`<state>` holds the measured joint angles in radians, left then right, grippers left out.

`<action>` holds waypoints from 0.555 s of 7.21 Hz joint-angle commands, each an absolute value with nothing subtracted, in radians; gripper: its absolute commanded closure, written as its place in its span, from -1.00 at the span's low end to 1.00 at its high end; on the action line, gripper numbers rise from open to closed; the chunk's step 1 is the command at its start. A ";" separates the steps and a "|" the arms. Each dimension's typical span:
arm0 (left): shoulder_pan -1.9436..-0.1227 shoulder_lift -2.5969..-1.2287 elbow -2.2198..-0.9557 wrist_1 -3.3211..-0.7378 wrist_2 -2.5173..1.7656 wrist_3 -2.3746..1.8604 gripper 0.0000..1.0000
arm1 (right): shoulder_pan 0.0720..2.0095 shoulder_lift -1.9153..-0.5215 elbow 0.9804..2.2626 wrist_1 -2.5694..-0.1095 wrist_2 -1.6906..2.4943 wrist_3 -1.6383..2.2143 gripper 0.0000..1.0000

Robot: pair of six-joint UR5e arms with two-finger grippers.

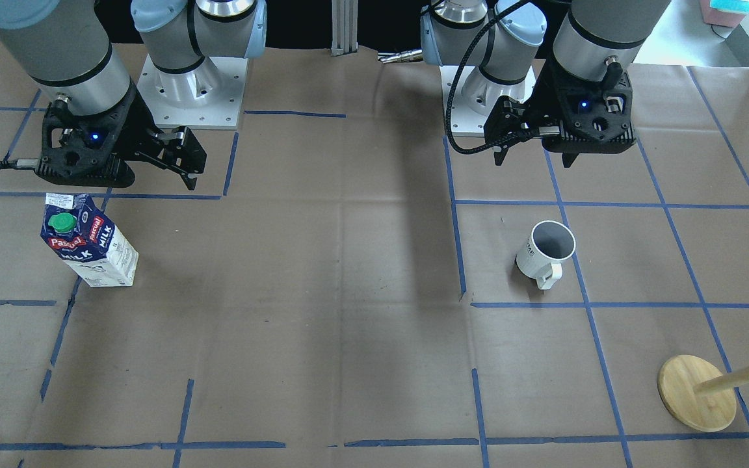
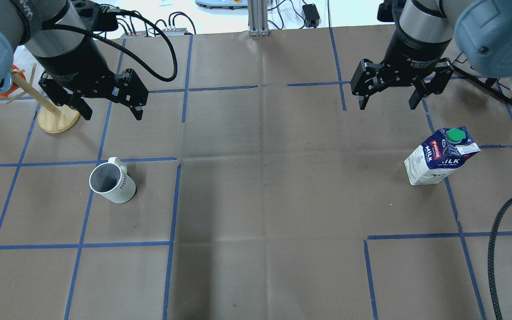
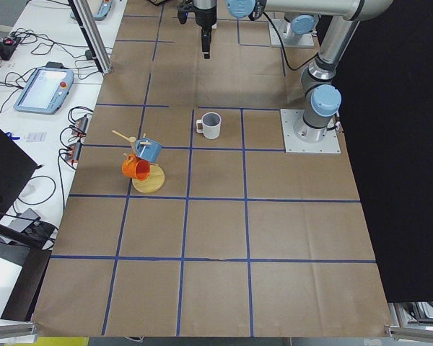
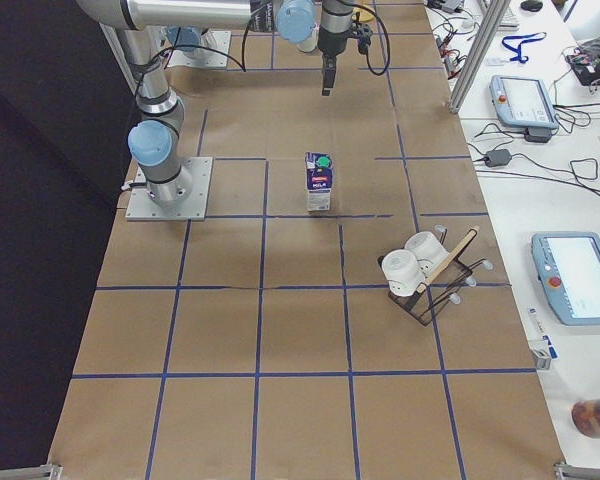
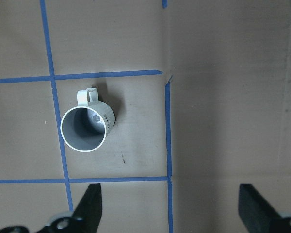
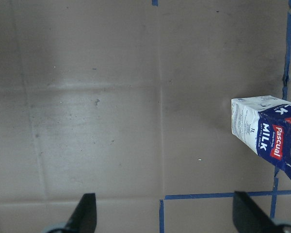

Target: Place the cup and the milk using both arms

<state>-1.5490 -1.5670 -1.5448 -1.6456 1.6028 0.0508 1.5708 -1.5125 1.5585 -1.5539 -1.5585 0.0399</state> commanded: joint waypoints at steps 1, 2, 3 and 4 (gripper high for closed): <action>-1.499 -1.583 -1.557 -1.651 1.602 0.060 -1.00 | 1.571 -1.513 1.559 -1.554 -1.559 0.040 -1.00; -1.479 -1.582 -1.560 -1.651 1.601 0.072 -1.00 | 1.571 -1.513 1.559 -1.554 -1.559 0.040 -1.00; -1.465 -1.582 -1.569 -1.648 1.592 0.075 -1.00 | 1.571 -1.513 1.559 -1.554 -1.559 0.040 -1.00; -1.444 -1.578 -1.595 -1.655 1.556 0.077 -1.00 | 1.571 -1.513 1.559 -1.554 -1.559 0.040 -1.00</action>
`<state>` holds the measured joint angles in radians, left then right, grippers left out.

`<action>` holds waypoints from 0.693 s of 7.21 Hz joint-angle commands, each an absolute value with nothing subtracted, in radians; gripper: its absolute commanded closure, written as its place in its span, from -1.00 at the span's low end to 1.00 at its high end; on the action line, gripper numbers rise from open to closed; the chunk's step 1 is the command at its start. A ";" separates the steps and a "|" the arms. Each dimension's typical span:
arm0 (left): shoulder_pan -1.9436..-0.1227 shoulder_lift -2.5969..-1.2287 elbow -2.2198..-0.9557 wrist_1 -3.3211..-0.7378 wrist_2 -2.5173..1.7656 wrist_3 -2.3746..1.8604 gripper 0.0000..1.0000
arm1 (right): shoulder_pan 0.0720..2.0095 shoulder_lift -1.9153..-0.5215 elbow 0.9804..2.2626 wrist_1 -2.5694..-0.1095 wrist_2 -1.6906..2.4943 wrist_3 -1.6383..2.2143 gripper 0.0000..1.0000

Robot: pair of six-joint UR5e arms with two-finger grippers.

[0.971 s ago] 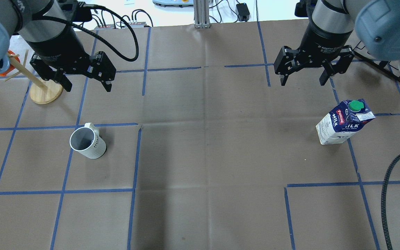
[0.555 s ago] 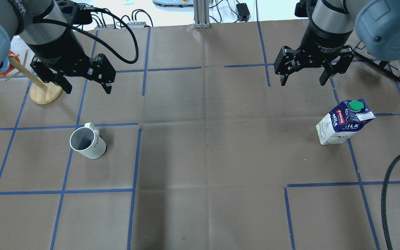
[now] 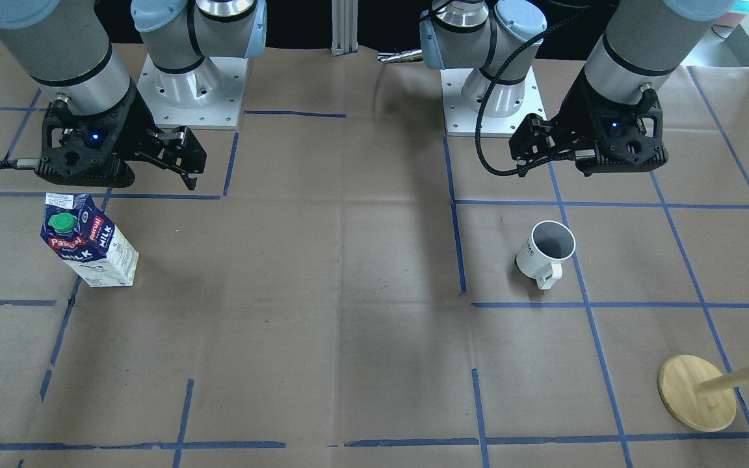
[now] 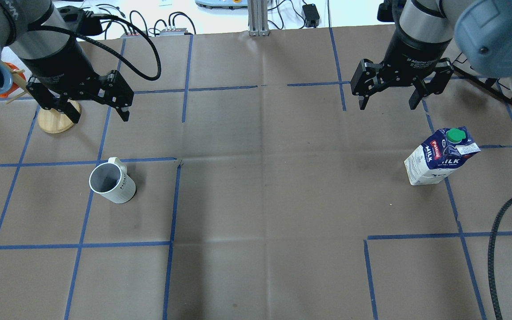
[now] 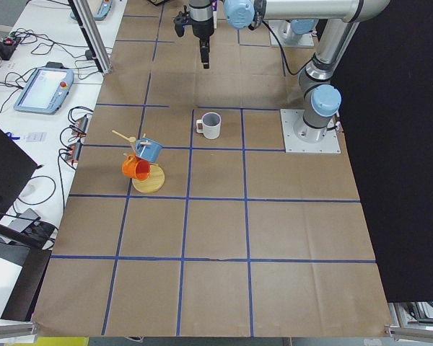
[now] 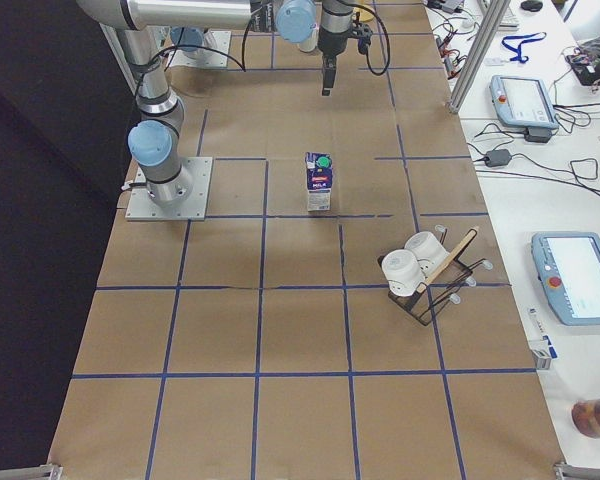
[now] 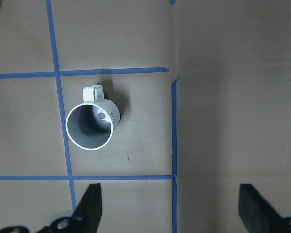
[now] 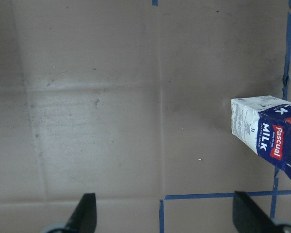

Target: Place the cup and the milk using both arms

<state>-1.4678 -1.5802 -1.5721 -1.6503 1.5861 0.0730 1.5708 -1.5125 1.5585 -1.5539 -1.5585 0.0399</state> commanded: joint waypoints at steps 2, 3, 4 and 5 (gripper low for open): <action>-1.372 -1.563 -1.696 -1.587 1.546 0.159 -1.00 | 1.571 -1.513 1.559 -1.554 -1.559 0.040 -1.00; -1.329 -1.552 -1.783 -1.501 1.551 0.240 -0.99 | 1.571 -1.513 1.559 -1.554 -1.559 0.040 -1.00; -1.298 -1.540 -1.866 -1.402 1.563 0.261 -0.99 | 1.571 -1.513 1.559 -1.554 -1.559 0.040 -1.00; -1.243 -1.540 -1.925 -1.332 1.562 0.276 -0.99 | 1.571 -1.513 1.559 -1.554 -1.559 0.040 -1.00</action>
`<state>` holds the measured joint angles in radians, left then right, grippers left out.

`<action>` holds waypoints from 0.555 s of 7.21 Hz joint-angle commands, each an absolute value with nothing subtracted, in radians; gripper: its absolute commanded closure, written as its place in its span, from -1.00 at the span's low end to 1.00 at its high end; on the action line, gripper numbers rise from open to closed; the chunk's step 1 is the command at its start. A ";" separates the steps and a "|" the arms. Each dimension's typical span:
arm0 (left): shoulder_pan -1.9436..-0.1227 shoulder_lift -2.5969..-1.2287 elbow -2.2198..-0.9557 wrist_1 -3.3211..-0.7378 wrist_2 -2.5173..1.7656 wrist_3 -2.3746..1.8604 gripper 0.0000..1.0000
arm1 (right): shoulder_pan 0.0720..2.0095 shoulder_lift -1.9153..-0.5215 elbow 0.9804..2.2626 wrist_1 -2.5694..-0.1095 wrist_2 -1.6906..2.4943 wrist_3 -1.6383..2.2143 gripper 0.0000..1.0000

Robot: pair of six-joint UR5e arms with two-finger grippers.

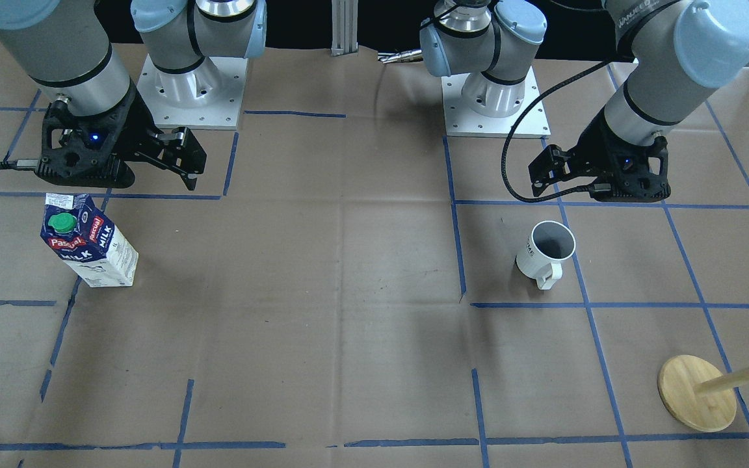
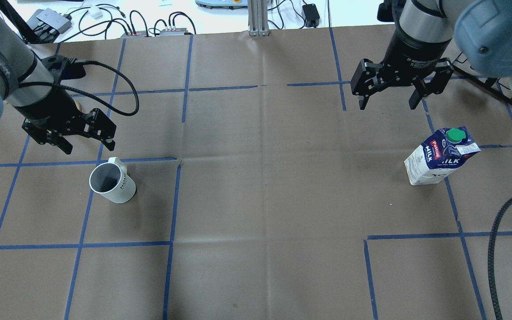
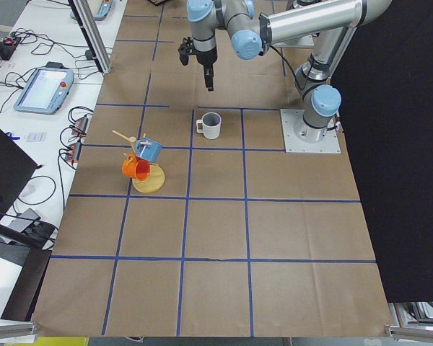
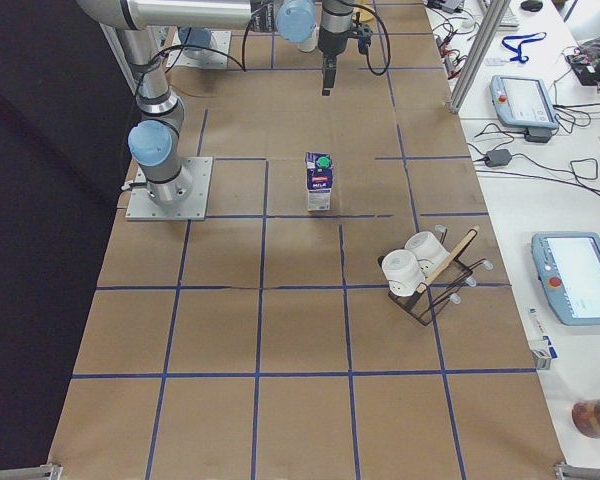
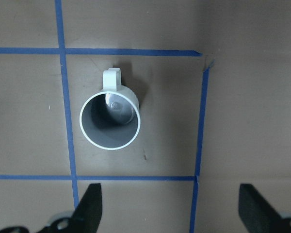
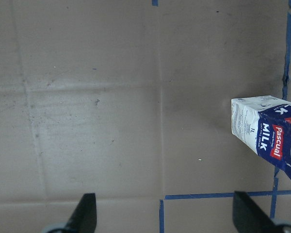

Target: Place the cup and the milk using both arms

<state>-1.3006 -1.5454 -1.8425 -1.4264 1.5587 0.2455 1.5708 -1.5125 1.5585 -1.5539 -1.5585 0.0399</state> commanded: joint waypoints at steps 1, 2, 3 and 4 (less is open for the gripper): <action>-1.200 -1.548 -1.974 -1.280 1.563 0.282 -1.00 | 1.571 -1.513 1.559 -1.554 -1.559 0.040 -1.00; -1.195 -1.552 -2.002 -1.241 1.583 0.282 -1.00 | 1.571 -1.513 1.559 -1.554 -1.559 0.040 -1.00; -1.190 -1.574 -2.014 -1.195 1.583 0.290 -1.00 | 1.571 -1.513 1.559 -1.554 -1.559 0.040 -1.00; -1.187 -1.601 -2.041 -1.104 1.583 0.322 -1.00 | 1.571 -1.513 1.559 -1.554 -1.559 0.040 -1.00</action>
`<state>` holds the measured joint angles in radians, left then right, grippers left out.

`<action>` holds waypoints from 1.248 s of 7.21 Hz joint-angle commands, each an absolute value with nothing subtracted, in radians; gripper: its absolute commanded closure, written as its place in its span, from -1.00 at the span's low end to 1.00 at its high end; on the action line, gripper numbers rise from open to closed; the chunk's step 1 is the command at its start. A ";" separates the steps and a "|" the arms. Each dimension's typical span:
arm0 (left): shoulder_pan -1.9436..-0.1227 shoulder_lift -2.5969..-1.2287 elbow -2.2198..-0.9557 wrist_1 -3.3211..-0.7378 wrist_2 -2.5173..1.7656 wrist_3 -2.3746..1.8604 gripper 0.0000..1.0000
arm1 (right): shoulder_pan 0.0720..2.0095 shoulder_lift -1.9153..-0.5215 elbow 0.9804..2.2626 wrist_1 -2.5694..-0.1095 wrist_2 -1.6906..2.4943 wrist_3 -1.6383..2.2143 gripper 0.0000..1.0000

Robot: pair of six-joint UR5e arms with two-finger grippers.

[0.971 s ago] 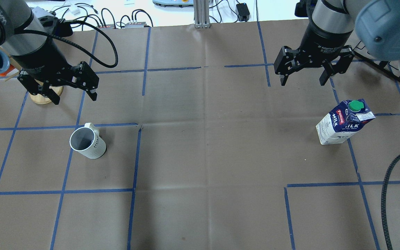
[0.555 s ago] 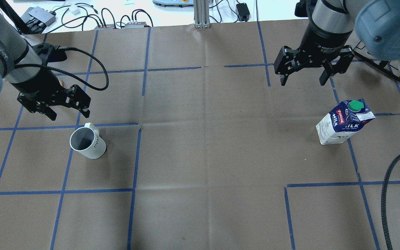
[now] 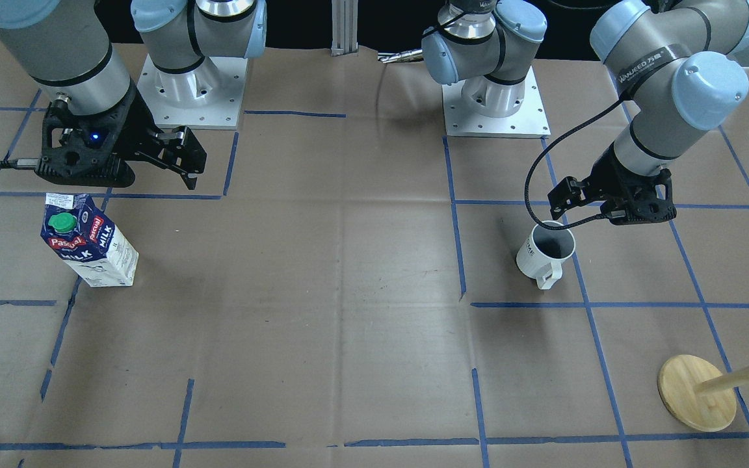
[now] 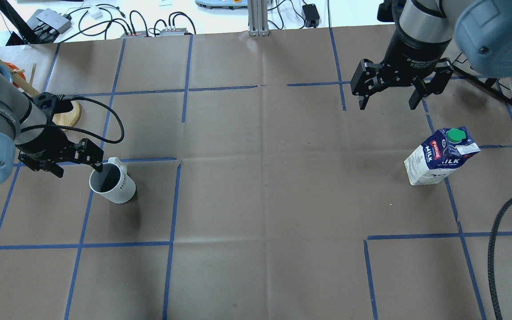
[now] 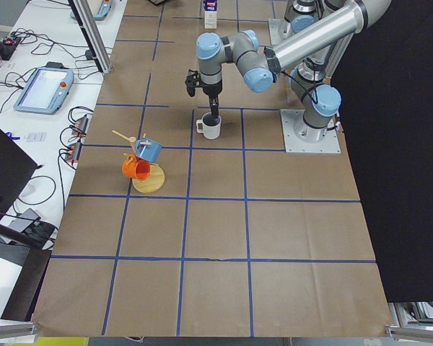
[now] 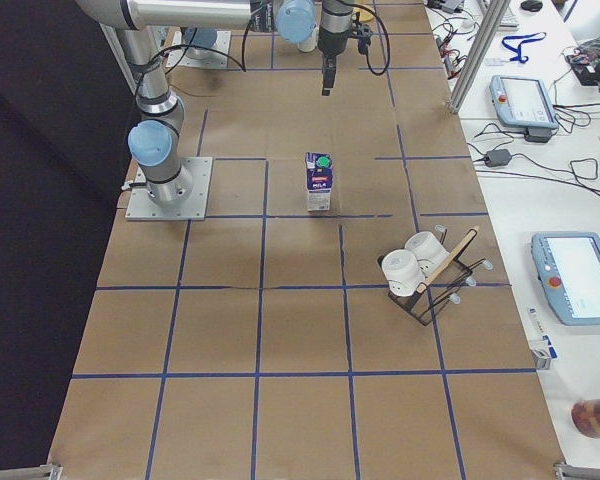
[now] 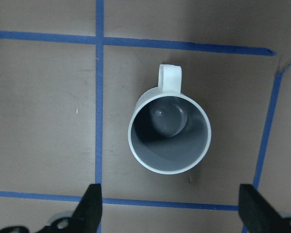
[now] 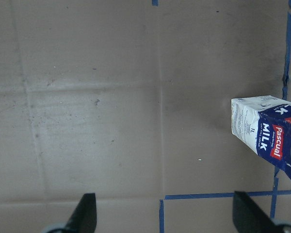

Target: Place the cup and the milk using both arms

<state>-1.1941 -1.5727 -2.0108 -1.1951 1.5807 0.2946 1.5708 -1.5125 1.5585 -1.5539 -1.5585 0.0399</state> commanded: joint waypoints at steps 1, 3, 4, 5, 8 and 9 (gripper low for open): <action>-1.178 -1.626 -2.083 -0.980 1.586 0.333 -1.00 | 1.571 -1.513 1.559 -1.554 -1.559 0.040 -1.00; -1.169 -1.663 -2.086 -0.962 1.583 0.334 -1.00 | 1.571 -1.513 1.560 -1.554 -1.557 0.040 -1.00; -1.169 -1.677 -2.094 -0.951 1.583 0.337 -1.00 | 1.571 -1.513 1.560 -1.554 -1.559 0.040 -1.00; -1.167 -1.689 -2.094 -0.953 1.585 0.348 -1.00 | 1.571 -1.513 1.560 -1.554 -1.557 0.040 -1.00; -1.167 -1.700 -2.091 -0.957 1.588 0.342 -0.13 | 1.571 -1.509 1.562 -1.555 -1.557 0.040 -1.00; -1.167 -1.703 -2.091 -0.965 1.588 0.339 0.27 | 1.571 -1.509 1.562 -1.555 -1.557 0.040 -1.00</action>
<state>-1.1674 -1.6986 -2.0916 -0.9580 1.5866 0.3424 1.5708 -1.5098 1.5613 -1.5549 -1.5570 0.0399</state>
